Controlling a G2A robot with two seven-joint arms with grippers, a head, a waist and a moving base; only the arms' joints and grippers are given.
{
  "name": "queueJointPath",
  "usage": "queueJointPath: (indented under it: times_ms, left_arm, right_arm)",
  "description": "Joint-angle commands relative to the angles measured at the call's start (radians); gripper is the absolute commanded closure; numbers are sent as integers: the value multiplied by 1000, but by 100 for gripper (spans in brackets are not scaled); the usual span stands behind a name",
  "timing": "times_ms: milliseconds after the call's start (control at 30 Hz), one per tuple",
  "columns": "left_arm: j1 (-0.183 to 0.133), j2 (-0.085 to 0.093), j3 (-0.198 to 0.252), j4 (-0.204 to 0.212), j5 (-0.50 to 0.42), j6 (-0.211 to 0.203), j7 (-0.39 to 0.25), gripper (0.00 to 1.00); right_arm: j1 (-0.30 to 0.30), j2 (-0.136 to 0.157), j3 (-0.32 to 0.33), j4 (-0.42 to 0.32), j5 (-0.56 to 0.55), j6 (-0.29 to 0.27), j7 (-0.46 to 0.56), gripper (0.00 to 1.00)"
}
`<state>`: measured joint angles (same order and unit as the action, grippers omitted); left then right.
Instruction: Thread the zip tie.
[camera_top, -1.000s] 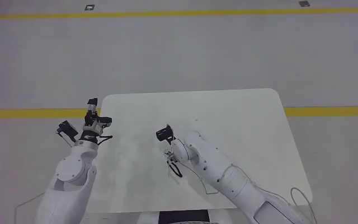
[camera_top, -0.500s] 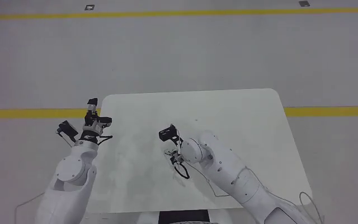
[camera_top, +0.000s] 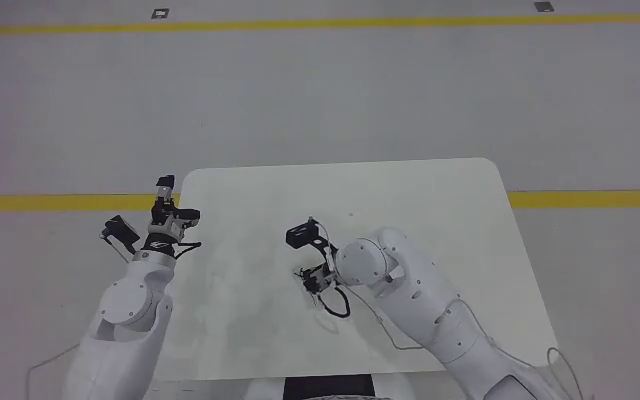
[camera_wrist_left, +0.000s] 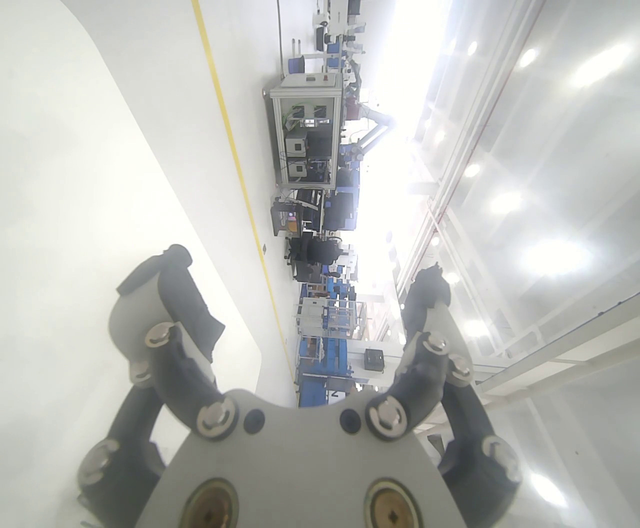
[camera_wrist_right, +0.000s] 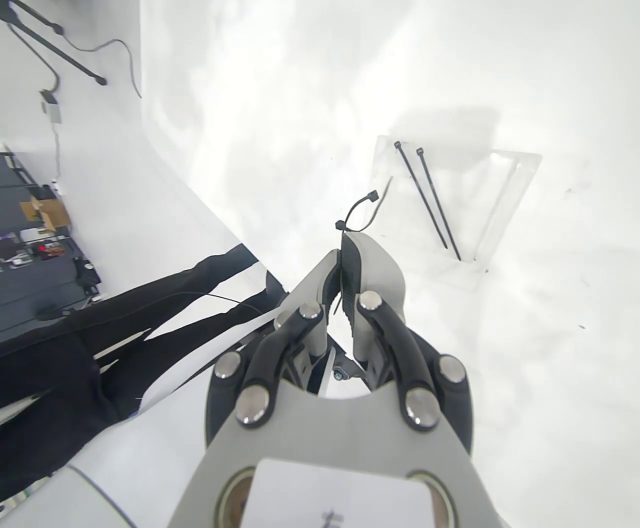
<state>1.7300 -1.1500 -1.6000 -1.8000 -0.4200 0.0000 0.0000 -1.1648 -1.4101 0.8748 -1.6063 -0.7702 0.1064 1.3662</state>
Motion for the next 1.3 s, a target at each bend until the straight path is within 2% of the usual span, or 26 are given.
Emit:
queueJointPath:
  times_ms: [0, 200, 367, 633, 833, 1000, 1167, 1233, 1267]
  left_arm:
    - [0, 0, 0, 0, 0, 0, 0, 0]
    - [0, 0, 0, 0, 0, 0, 0, 0]
    - [0, 0, 0, 0, 0, 0, 0, 0]
    - [0, 0, 0, 0, 0, 0, 0, 0]
    - [0, 0, 0, 0, 0, 0, 0, 0]
    - [0, 0, 0, 0, 0, 0, 0, 0]
    - [0, 0, 0, 0, 0, 0, 0, 0]
    - [0, 0, 0, 0, 0, 0, 0, 0]
    - [0, 0, 0, 0, 0, 0, 0, 0]
  right_arm:
    - [-9, 4, 16, 9, 33, -15, -12, 100]
    - [-11, 11, 32, 75, 81, -44, -44, 100]
    - [12, 9, 12, 143, 100, -39, -60, 100]
    - [48, 4, -21, 183, 136, -53, -75, 100]
    - [52, 11, -16, 156, 145, -58, -85, 100]
    - [8, 29, 39, 71, 178, -68, -129, 100]
    - [-76, 48, 121, 11, 289, -132, -221, 100]
    - [-91, 52, 137, 12, 324, -168, -231, 100]
    - [-91, 52, 137, 12, 324, -168, -231, 100]
